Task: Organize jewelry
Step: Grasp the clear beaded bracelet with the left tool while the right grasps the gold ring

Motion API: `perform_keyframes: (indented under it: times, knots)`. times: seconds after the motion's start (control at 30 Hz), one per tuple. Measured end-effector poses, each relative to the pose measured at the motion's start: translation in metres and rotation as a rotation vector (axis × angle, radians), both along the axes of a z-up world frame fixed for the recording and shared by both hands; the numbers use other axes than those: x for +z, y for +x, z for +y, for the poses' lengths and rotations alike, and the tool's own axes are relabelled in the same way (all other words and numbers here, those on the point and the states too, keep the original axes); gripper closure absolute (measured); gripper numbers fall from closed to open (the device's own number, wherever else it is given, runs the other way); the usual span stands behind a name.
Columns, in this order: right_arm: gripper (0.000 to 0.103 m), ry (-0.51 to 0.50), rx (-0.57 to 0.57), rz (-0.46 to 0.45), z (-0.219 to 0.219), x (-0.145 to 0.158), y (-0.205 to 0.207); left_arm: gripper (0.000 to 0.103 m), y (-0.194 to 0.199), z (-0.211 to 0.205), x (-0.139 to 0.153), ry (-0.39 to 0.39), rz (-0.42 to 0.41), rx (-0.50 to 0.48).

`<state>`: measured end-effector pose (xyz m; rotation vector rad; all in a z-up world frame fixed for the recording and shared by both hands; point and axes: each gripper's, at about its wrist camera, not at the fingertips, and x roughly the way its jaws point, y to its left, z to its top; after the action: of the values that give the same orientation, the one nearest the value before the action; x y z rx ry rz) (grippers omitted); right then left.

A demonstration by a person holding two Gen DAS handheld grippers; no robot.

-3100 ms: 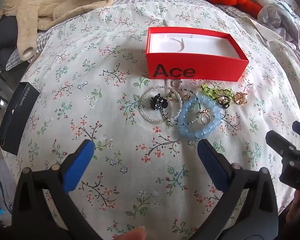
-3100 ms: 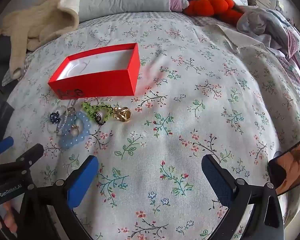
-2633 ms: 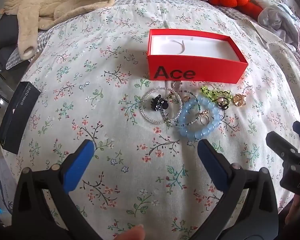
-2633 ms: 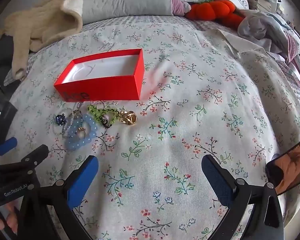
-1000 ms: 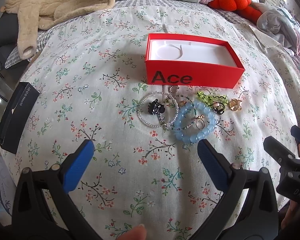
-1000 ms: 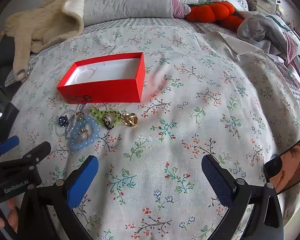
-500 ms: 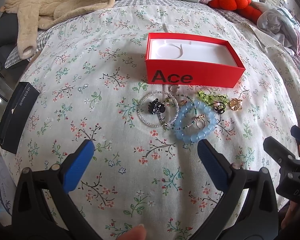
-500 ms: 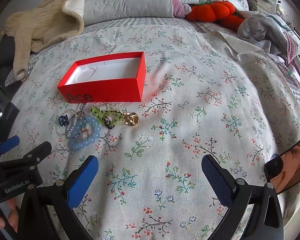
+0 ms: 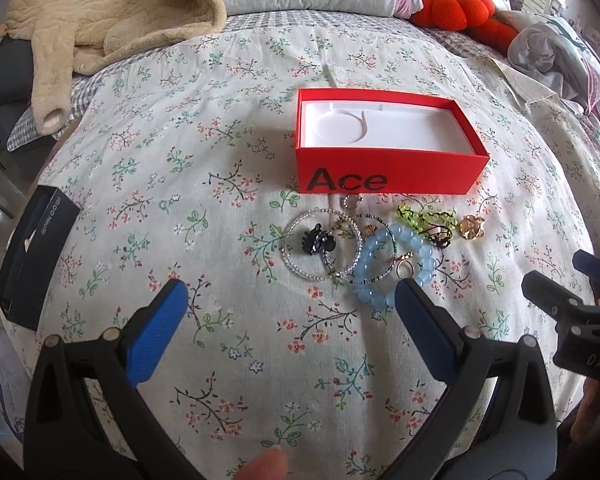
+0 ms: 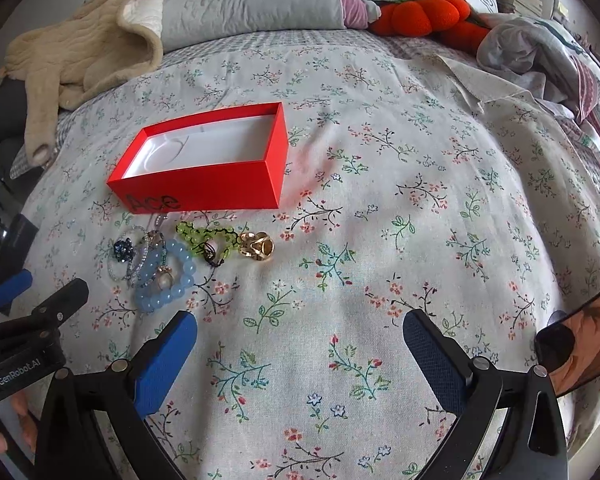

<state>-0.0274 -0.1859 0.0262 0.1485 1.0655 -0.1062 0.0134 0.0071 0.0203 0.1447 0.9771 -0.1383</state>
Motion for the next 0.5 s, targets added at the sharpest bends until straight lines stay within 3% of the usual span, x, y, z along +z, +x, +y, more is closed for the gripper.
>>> perform_keyframes:
  times: [0.17,0.27,0.37,0.5]
  knots:
    - [0.0,0.062,0.003,0.032,-0.01,-0.014,0.017,0.0,0.024,-0.003,-0.004,0.012,0.078,-0.104]
    - [0.003,0.121,0.007,0.061,-0.015,-0.025,0.02,0.001,0.033,0.001,-0.017,-0.024,0.122,-0.121]
    - [0.012,0.152,0.022,0.074,-0.017,-0.035,0.024,0.014,0.039,0.008,-0.034,-0.068,0.17,-0.12]
    - [0.013,0.177,0.032,0.071,-0.016,-0.04,0.028,0.032,0.044,0.01,-0.046,-0.101,0.216,-0.133]
